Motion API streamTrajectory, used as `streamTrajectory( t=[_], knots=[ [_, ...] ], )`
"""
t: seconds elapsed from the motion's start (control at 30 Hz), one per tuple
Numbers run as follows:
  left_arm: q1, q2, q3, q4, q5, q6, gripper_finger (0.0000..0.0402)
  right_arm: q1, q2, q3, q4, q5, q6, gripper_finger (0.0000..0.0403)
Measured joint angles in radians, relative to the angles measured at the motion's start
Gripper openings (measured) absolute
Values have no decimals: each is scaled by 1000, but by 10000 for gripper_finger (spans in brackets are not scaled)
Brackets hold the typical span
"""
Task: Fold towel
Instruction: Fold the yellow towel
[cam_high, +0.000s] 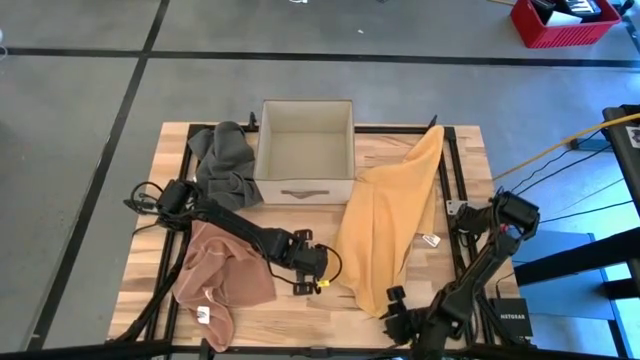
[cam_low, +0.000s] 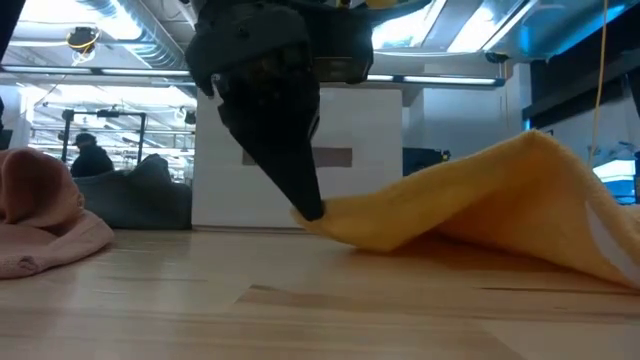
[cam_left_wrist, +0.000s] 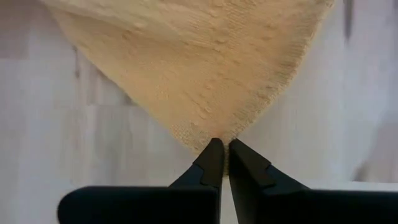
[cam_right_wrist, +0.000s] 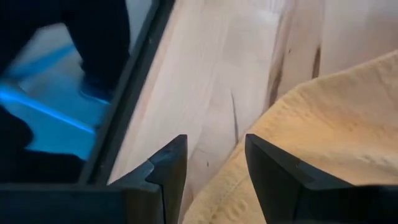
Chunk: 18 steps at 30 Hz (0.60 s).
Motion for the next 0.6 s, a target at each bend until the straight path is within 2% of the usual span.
streamTrajectory(
  t=[0.23,0.47,0.6],
  knots=[
    [-5,0,0,-1,-23,-7,5,1,109,136,-148,-15,18,165],
    [-12,0,0,1,-28,-12,4,1,128,182,-400,2,217,165],
    [-16,0,0,1,-28,-15,4,1,129,184,-445,-32,250,165]
  ],
)
